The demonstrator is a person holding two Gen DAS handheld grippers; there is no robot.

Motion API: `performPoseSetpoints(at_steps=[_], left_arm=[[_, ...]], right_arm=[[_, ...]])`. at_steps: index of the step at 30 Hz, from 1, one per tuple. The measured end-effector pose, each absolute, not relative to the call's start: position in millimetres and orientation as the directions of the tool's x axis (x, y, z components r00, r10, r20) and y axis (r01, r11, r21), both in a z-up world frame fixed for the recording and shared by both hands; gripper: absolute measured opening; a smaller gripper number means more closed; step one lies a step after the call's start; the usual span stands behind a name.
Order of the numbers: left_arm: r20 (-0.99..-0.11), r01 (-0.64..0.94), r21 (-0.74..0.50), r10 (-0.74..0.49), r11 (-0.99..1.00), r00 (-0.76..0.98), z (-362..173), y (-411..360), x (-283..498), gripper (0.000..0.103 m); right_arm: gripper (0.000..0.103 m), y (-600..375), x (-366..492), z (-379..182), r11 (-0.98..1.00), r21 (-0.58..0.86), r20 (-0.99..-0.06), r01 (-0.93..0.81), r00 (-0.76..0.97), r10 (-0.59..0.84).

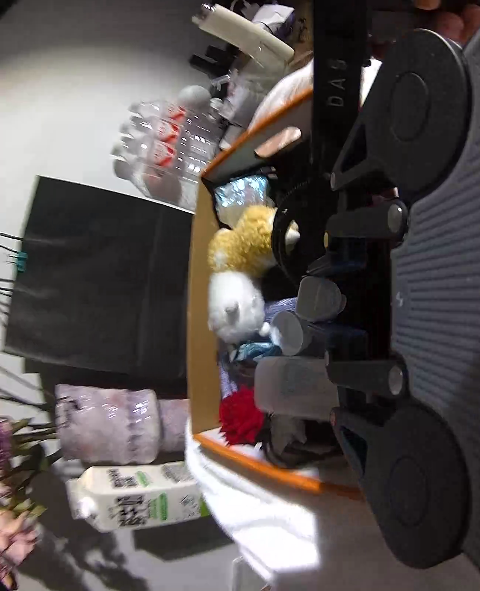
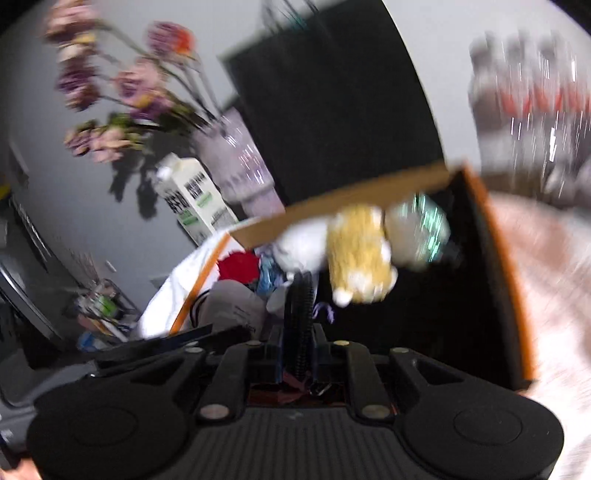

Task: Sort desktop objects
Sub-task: 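Carry the white item and coiled cable into the orange box and release, then move both tools back toward the black case and beige cube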

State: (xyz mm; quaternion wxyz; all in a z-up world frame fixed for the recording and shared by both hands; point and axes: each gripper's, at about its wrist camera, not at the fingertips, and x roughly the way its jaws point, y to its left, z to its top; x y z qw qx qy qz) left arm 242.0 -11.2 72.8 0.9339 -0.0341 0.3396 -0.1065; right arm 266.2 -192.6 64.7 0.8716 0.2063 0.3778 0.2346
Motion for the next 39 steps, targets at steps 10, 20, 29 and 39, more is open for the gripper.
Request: performPoseSetpoints(at_steps=[10,20,29,39], left_arm=[[-0.615,0.144,-0.139,-0.199,0.980,0.763,82,2,241,0.076],[-0.623,0.026,-0.031,-0.040,0.999,0.781,108,10,202,0.103],[-0.529,0.062,0.152,0.028,0.986,0.848,100,6,95,0.103],[-0.475,0.045,0.034,-0.023,0.998,0.880,50,6,-22,0.103]], right_arm=[[0.037,-182,311,44,0.905,0.390,-0.690,-0.170,0.598,0.409],[0.068,-206,248,88,0.937,0.313,-0.666,-0.155,0.667,0.333],[0.084,-225,119,101,0.972,-0.082,-0.523,-0.219,0.840,0.145],[0.086,-229,4,47,0.964,0.008,-0.528,-0.265,0.818,0.229]])
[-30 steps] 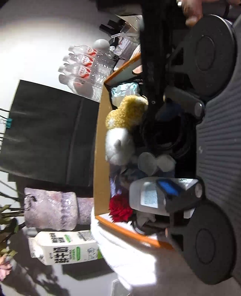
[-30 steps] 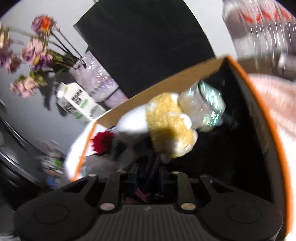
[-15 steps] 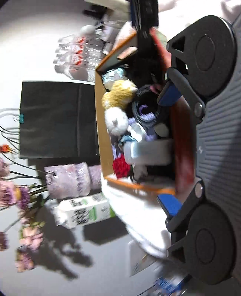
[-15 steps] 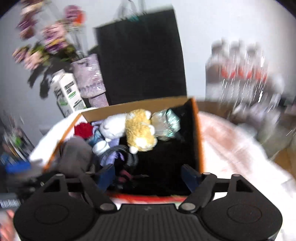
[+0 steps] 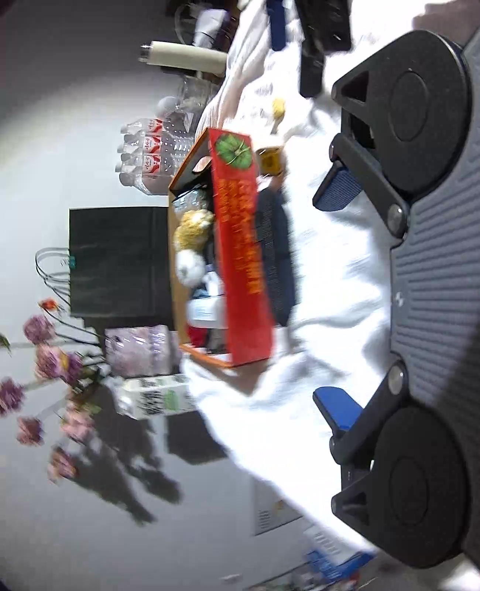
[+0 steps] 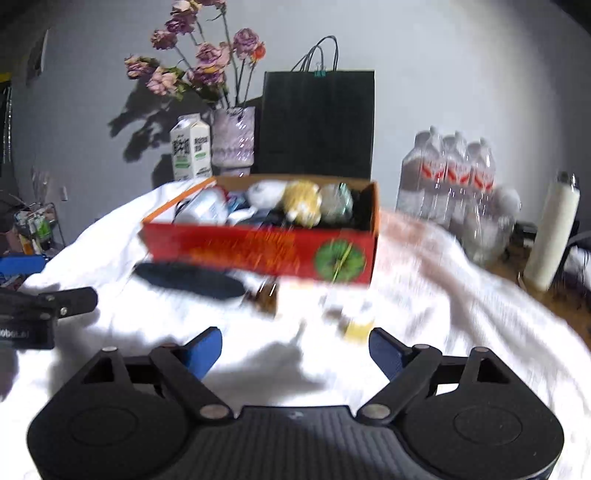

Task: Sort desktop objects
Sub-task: 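Move both tools back toward the black case and beige cube, then grasp the black zippered case with the left tool while the right tool grasps the beige cube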

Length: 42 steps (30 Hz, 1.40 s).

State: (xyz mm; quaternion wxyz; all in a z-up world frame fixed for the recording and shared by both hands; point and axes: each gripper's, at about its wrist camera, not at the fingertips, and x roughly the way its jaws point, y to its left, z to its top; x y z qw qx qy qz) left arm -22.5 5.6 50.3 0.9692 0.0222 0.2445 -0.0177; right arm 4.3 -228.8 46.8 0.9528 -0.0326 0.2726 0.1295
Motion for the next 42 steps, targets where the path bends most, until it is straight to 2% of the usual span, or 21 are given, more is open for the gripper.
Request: performPoseSetpoints(at_steps=[6,11,16,25,32,39,42], left_arm=[[-0.461,0.002,-0.045,-0.022,0.999,0.887,20,5,-66,0.103],[-0.436,0.009,0.014,-0.002,1.000,0.900,14,-5,-74,0.103],[-0.442,0.040,-0.052,-0.059,0.998,0.895,17,-9,-92,0.103],[-0.451,0.078,-0.011,-0.075,0.997,0.889,16,-20,-94,0.103],[-0.434,0.060,0.037,-0.038,0.998,0.900,39,0,-42,0.103],[-0.429,0.111,0.002,-0.099,0.994,0.898,55,3,29,0.103],[-0.441,0.147,-0.011,-0.137,0.989,0.887,50,-4,58,0.103]], right_arm=[[0.086,-227,-43,22,0.967,0.015,-0.519,-0.255,0.825,0.225],[0.086,-237,-68,14,0.971,0.096,-0.515,-0.220,0.824,0.238],[0.086,-234,-85,16,0.969,0.076,-0.504,-0.233,0.830,0.239],[0.086,-240,-84,17,0.971,0.078,-0.506,-0.224,0.831,0.232],[0.084,-248,-57,31,0.965,0.107,-0.490,-0.241,0.831,0.262],[0.082,-238,5,51,0.957,0.059,-0.453,-0.285,0.846,0.280],[0.080,-227,44,48,0.949,0.045,-0.473,-0.313,0.830,0.297]])
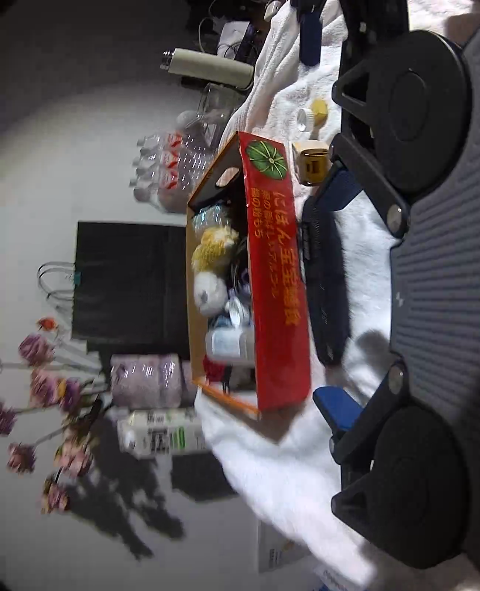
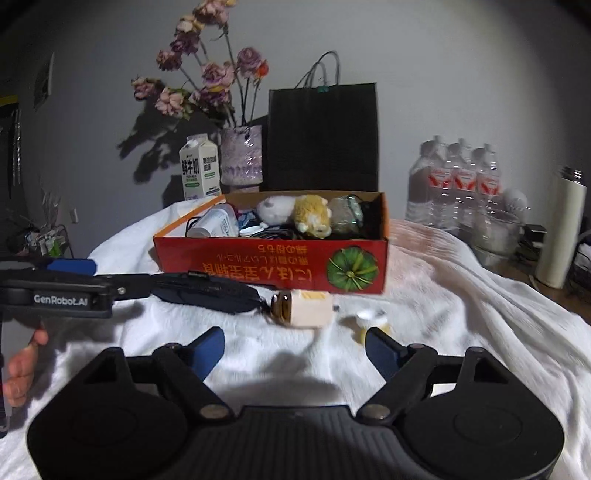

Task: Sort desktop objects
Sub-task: 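Grasp the black zippered case with the left tool while the right tool grasps the beige cube, then carry the case and cube over the orange box and lower them in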

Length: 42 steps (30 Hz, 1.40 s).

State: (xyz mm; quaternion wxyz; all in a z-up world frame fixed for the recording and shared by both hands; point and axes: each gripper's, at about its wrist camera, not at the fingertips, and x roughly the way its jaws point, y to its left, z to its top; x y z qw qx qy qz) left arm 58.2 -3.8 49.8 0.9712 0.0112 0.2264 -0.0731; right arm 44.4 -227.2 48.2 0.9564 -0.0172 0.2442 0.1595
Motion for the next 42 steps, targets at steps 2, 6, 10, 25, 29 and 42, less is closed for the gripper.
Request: performPoseSetpoints(at_steps=[2,6,10,25,29,42], left_arm=[[-0.432,0.187,0.042,-0.150,0.982,0.889,44,-8,73,0.103],[-0.463,0.365,0.179,-0.249,0.913,0.850,37,-10,90,0.103],[-0.511,0.502,0.182,-0.355,0.846,0.783,29,-10,102,0.101],[-0.537,0.319,0.175,-0.181,0.931,0.824,36,-18,106,0.029],[-0.474,0.239,0.010,-0.205,0.971,0.856,62,2,68,0.020],[-0.504,0.116,-0.167,-0.186,0.979,0.844,47,9,-44,0.018]], right_arm=[[0.078,-223,69,44,0.947,0.056,-0.496,-0.315,0.815,0.300],[0.075,-220,101,33,0.937,0.105,-0.528,-0.333,0.780,0.336],[0.073,-217,119,27,0.932,0.137,-0.532,-0.337,0.768,0.356],[0.043,-219,118,22,0.930,0.142,-0.509,-0.339,0.781,0.362],[0.038,-227,104,32,0.931,0.163,-0.472,-0.327,0.803,0.364],[0.037,-240,-31,55,0.917,0.215,-0.385,-0.335,0.834,0.395]])
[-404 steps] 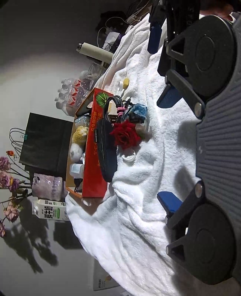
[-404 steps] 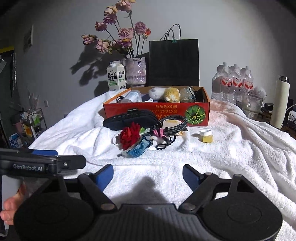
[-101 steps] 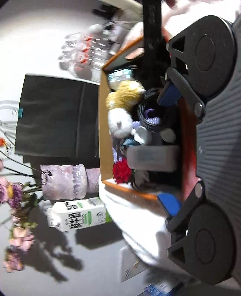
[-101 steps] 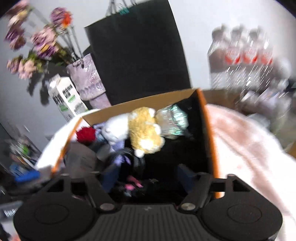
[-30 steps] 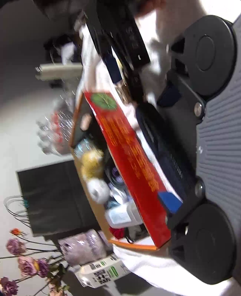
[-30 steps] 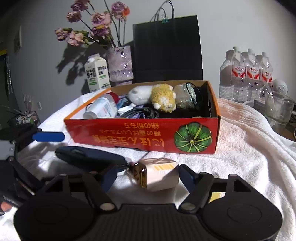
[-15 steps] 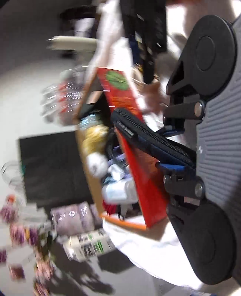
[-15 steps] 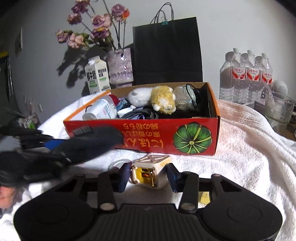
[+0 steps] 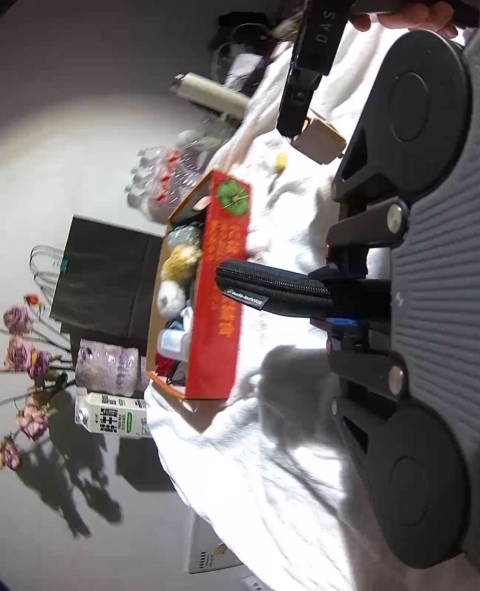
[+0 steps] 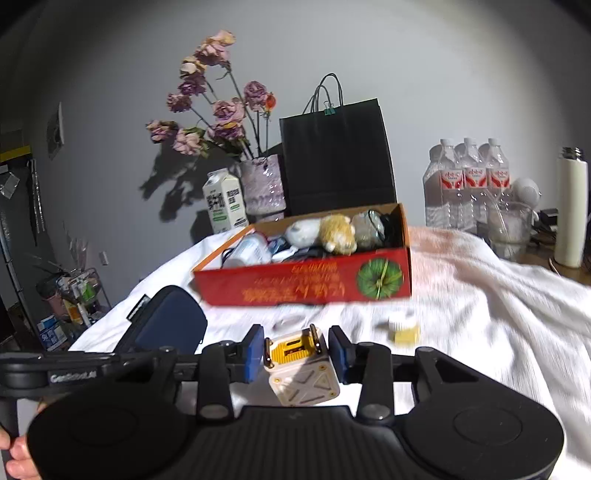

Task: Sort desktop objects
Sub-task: 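Carry the case and cube over the orange box and lower them in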

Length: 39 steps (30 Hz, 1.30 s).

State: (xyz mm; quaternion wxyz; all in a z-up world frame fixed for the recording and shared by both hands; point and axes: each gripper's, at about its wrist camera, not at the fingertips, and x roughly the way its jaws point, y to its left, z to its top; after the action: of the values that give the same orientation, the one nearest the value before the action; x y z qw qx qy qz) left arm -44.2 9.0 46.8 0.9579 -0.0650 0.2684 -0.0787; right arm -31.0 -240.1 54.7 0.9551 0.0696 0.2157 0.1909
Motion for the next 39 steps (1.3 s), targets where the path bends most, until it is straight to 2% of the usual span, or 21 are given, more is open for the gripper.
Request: performPoseSetpoints(at_steps=[7,18,24,28,34,39], left_arm=[[-0.511,0.124,-0.116,-0.166,0.985,0.844,44,-6,-76,0.018],[-0.500,0.121,-0.149,-0.181,0.981,0.847,47,-4,-82,0.018],[-0.491,0.098,-0.188,-0.180,0.977,0.853,54,9,-66,0.018],[-0.468,0.105,-0.249,-0.214,0.963,0.857,76,30,-33,0.018],[-0.412,0.070,-0.178,-0.139,0.981,0.900,126,56,52,0.018],[-0.450,0.026,-0.123,-0.079,0.992,0.889,130,62,144,0.018]], right_arm=[[0.037,-227,-69,43,0.916,0.190,-0.418,-0.353,0.815,0.401],[0.037,-227,-78,45,0.926,0.163,-0.407,-0.341,0.832,0.378],[0.037,-240,-65,47,0.921,0.210,-0.412,-0.328,0.825,0.388],[0.037,-251,-43,65,0.909,0.237,-0.385,-0.343,0.826,0.412],[0.037,-253,22,110,0.911,0.196,-0.313,-0.363,0.857,0.409],[0.037,-243,107,131,0.884,0.237,-0.288,-0.402,0.840,0.459]])
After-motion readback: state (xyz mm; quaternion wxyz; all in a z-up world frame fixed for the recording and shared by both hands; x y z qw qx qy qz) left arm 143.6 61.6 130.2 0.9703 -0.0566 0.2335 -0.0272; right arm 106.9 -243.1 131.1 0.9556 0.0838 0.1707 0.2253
